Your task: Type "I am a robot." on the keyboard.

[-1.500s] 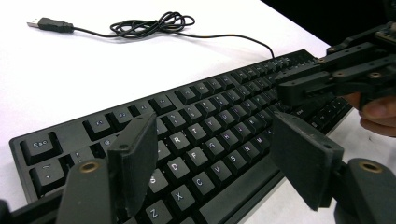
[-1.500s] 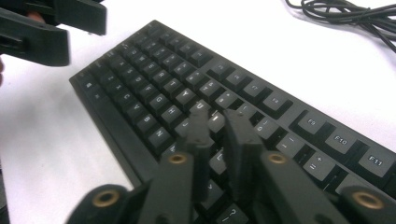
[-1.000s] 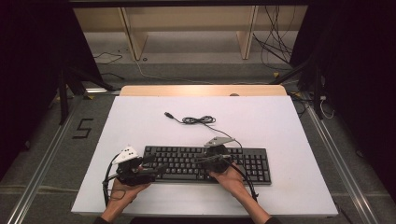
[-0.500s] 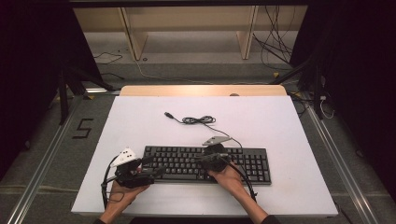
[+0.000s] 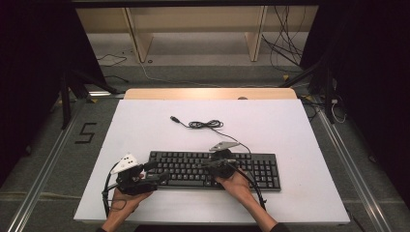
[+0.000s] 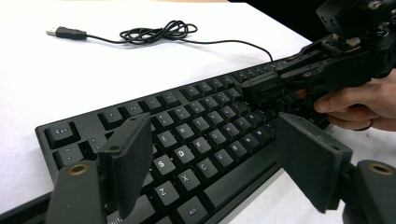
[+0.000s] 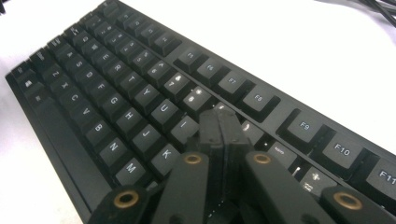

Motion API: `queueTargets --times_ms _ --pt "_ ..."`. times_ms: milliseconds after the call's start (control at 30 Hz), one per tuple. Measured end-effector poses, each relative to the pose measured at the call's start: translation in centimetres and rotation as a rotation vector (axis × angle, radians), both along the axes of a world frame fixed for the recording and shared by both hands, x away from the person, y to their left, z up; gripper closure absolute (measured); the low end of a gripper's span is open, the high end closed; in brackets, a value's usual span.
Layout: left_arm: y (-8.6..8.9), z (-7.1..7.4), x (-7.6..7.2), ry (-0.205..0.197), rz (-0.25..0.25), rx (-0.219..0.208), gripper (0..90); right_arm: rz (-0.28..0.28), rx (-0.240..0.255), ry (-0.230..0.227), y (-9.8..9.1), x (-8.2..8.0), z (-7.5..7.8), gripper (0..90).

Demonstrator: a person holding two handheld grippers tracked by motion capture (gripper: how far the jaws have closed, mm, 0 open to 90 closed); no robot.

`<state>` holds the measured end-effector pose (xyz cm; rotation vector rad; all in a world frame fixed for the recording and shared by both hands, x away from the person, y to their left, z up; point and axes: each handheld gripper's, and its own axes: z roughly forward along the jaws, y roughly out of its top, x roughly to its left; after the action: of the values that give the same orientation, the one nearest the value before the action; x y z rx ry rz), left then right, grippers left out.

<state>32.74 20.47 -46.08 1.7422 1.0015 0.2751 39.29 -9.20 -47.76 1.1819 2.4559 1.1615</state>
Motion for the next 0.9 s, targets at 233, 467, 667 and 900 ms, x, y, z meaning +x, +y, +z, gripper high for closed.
queueTargets --times_ms 233,467,667,900 --pt "0.0 0.0 -0.1 -0.005 0.005 -0.003 27.5 0.003 0.098 -0.008 -0.6 -0.4 1.0 79.9" --pt "0.1 0.0 -0.1 -0.007 0.008 0.0 27.2 0.026 0.131 -0.006 -0.6 -0.8 1.4 58.5" --pt "0.1 0.1 -0.2 -0.007 0.008 0.001 26.8 0.049 0.153 -0.014 -0.1 -1.2 1.9 45.7" --pt "0.3 0.1 -0.4 -0.006 0.007 0.003 26.2 0.091 0.159 -0.023 0.8 -1.6 2.3 38.4"
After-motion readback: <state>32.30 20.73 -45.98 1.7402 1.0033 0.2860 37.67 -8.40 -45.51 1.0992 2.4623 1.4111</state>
